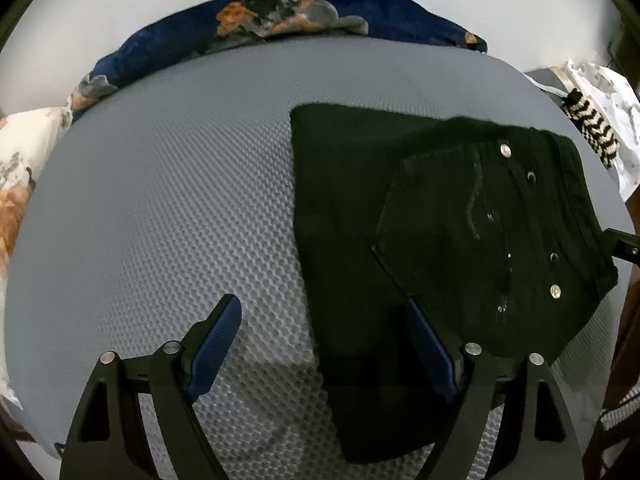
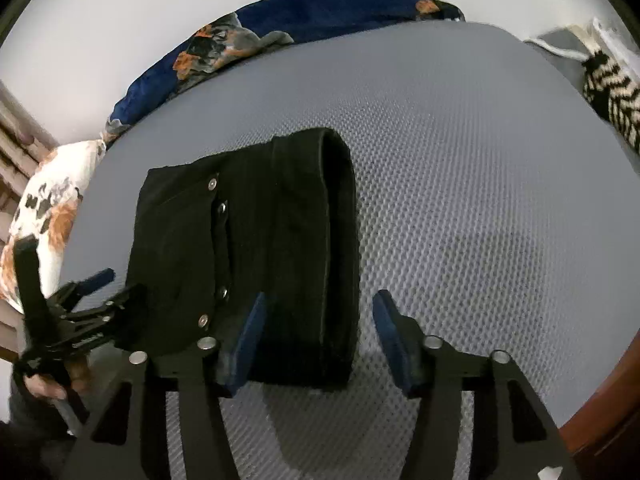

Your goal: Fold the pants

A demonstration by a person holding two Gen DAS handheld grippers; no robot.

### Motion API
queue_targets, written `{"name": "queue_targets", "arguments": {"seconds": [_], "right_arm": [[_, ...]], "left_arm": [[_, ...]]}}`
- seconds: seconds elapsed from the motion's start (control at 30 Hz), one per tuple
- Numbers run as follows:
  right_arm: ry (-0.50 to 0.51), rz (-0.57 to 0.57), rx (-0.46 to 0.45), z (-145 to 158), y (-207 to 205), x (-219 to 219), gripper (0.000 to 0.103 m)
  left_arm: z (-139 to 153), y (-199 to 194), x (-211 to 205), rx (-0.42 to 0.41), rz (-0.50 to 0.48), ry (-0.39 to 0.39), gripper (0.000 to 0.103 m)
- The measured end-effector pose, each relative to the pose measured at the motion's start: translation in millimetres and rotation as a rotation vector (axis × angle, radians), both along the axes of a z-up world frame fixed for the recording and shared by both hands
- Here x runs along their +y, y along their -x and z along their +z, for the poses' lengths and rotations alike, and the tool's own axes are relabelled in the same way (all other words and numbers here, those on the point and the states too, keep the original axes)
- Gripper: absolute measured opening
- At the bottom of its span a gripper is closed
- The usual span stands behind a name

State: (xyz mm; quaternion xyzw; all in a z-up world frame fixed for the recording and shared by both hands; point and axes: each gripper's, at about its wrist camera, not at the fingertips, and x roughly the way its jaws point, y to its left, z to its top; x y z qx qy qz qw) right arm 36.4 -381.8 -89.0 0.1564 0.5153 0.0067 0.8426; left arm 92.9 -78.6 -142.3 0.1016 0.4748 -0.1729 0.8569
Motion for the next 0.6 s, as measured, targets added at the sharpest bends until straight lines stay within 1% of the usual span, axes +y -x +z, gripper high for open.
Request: {"name": "queue_targets", "arguments": {"seconds": [0.1,0.23,0.4,0.5,0.6], "right_arm": [[-0.030,0.005,0.012,-6,-10,-4,0.054],[-0.044,0.016,0.033,-15,-20,-7,0.054],[-0.182,0.035,0.039,-27,-24,-18,0.054],[-0.215,0.065,0.058,-35,-27,-20,0.054],[-0.270,0.096,0.072,-41,-32,-24,0.055]], "left_arm": [[4,-7,3,0.006,-0.001,0.012,0.083],[5,-19,10,0.059,0.013,0.078,0.083],[3,-32,22,0.165,-0.020,0.231,0.083],[2,-39,28,0.209,-0.027,0.286,0.083],[0,-47,35,0.262,-0.025,0.360,0.083]]}}
